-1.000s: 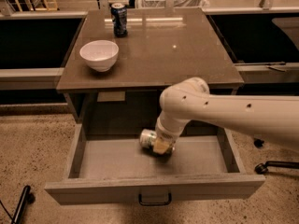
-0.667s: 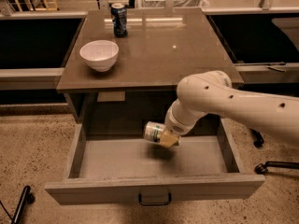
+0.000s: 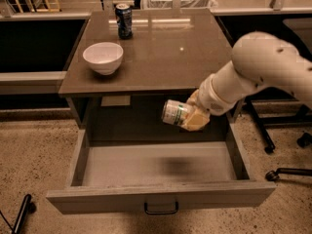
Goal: Pick 7up can from top drawer and place on counter
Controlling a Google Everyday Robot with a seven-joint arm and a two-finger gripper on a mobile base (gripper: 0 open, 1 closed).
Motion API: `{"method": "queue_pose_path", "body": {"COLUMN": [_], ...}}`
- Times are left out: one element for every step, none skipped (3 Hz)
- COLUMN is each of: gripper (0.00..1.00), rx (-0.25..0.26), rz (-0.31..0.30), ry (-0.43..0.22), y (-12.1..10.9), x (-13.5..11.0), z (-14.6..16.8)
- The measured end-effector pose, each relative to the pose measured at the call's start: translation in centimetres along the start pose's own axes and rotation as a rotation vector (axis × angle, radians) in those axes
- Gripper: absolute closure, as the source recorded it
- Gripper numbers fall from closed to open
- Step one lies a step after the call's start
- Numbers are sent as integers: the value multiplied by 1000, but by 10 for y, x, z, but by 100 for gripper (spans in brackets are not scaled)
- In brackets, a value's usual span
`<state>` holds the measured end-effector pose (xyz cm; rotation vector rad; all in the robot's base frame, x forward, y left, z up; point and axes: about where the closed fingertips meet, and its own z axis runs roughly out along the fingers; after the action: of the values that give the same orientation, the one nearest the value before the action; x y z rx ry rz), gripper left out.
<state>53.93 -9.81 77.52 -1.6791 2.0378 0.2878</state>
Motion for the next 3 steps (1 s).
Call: {"method": "queue_pose_path", "body": {"gripper": [100, 78, 56], "rx": [-45, -26, 37], "rz": [-56, 13, 110], "ry": [5, 90, 126], "y": [-24, -90, -140], "x": [-10, -19, -29], "z": [-31, -53, -60]}}
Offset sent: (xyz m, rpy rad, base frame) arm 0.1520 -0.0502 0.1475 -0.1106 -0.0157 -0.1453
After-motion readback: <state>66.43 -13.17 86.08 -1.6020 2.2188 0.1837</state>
